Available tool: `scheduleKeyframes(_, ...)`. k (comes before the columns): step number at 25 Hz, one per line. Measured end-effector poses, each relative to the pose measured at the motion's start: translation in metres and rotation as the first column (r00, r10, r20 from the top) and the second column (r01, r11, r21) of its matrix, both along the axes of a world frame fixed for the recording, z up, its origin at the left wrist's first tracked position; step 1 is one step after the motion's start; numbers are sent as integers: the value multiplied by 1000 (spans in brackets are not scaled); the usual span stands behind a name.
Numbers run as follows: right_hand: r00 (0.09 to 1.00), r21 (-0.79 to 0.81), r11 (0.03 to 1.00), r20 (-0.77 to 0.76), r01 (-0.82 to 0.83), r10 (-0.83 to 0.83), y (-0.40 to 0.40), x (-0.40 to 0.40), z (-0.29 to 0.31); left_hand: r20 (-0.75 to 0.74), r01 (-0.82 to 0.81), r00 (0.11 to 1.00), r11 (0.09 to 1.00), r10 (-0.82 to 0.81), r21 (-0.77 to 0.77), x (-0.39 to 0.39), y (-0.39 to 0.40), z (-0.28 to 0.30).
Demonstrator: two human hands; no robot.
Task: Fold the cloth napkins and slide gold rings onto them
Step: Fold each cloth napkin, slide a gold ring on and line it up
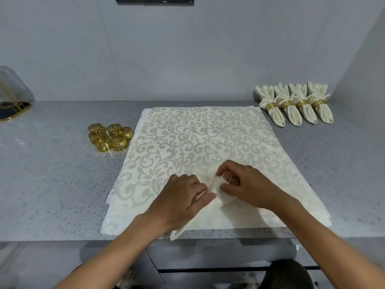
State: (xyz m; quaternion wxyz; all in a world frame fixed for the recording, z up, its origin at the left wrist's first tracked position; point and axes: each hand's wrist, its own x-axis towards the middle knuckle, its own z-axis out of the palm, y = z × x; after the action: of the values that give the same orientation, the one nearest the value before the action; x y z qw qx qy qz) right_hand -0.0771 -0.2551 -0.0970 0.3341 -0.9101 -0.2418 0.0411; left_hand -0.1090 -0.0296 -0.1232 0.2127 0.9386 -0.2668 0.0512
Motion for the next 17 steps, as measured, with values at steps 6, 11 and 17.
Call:
scheduleKeyframes(6, 988, 107, 983, -19, 152, -150, 11, 3, -14, 6, 3, 1000, 983, -2, -182, 1, 3, -9)
scheduleKeyframes(11, 856, 99, 930, 365, 354, -365, 20, -20, -28, -49, 45, 997, 984, -54, -173, 2, 6, -7)
scheduleKeyframes(17, 761, -281, 960, 620, -13, 192, 71, -104, -45, -108, 75, 990, 987, -91, -144, 10, 5, 6)
